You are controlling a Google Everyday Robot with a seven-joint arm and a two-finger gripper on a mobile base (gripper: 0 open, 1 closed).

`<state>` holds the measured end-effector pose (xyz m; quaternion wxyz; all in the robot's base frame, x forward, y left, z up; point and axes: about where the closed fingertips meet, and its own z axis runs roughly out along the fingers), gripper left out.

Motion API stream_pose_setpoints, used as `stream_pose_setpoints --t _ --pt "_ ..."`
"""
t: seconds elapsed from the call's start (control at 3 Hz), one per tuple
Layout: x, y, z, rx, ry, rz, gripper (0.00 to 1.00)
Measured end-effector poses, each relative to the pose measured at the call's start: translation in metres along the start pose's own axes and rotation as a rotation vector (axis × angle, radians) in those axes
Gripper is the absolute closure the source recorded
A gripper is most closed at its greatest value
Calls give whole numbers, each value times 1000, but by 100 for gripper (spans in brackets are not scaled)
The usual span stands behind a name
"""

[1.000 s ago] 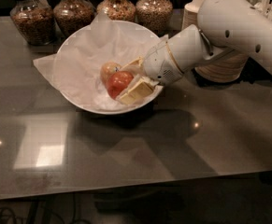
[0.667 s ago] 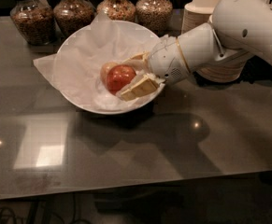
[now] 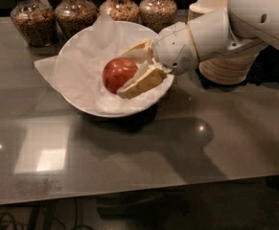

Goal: Pick apple from white bowl

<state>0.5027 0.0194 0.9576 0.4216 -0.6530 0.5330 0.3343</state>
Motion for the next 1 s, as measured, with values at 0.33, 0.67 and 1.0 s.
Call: stream_pose_setpoints --t 0.33,0.67,1.0 --pt "-36 1 -6 -39 -17 -30 100" --pt "-77 6 -21 -35 14 -78 100" --pt "-77 6 -21 -35 14 -78 100"
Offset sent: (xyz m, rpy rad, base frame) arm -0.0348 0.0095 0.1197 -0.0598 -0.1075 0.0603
